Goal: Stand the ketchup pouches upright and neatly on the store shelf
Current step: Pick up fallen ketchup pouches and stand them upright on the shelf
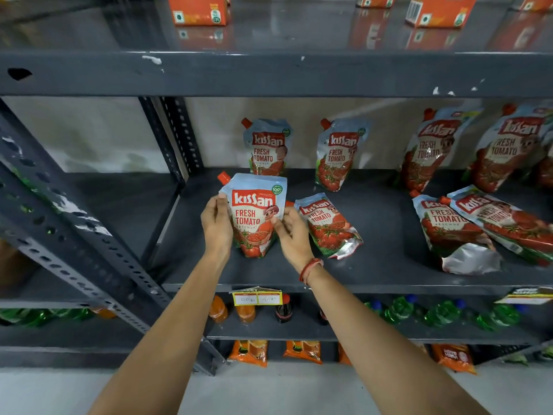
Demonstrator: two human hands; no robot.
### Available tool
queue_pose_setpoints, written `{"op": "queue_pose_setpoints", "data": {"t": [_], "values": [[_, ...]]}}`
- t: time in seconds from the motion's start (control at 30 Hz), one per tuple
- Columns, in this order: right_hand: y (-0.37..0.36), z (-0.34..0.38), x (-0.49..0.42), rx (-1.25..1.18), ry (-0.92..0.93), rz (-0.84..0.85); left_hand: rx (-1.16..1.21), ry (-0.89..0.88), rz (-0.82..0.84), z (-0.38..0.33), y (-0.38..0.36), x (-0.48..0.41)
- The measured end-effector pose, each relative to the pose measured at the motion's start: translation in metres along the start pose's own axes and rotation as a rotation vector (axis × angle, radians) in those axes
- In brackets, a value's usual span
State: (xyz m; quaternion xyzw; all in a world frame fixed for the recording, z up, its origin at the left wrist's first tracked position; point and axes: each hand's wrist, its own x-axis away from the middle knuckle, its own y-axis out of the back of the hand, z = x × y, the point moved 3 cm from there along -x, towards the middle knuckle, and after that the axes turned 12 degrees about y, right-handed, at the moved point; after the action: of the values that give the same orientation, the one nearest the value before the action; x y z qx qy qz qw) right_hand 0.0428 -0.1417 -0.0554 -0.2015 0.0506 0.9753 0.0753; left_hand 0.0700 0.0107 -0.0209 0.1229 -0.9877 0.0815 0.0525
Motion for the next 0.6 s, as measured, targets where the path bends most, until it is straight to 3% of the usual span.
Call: {"op": "queue_pose_setpoints", "data": {"t": [0.13,0.23,0.27,0.33,0.4,0.43,0.5,0.6], "values": [[0.003,0.005,0.004,0.063,-0.030,0.016,-0.003,-0.086,-0.150,-0.004,0.004,0.017],[0.029,0.021,0.001,0.134,0.030,-0.159,-0.125,-0.339,-0.368,0.005,0.006,0.053],[0.044,0.026,-0.002,0.203,0.059,-0.227,-0.212,-0.435,-0.320,0.011,-0.002,0.066],[0.075,0.026,-0.014,0.484,0.042,-0.265,-0.442,-0.498,-0.028,0.030,-0.029,0.083],[0.104,0.015,-0.025,0.789,-0.184,-0.152,-0.688,-0.372,0.289,0.052,-0.064,0.092],[0.114,0.008,-0.026,0.855,-0.333,-0.080,-0.724,-0.253,0.352,0.061,-0.078,0.092],[0.126,-0.005,-0.024,0.800,-0.540,0.034,-0.576,0.082,0.288,0.067,-0.098,0.082],[0.132,-0.017,-0.017,0.444,-0.657,-0.010,-0.328,0.483,0.174,0.063,-0.120,0.061]]}}
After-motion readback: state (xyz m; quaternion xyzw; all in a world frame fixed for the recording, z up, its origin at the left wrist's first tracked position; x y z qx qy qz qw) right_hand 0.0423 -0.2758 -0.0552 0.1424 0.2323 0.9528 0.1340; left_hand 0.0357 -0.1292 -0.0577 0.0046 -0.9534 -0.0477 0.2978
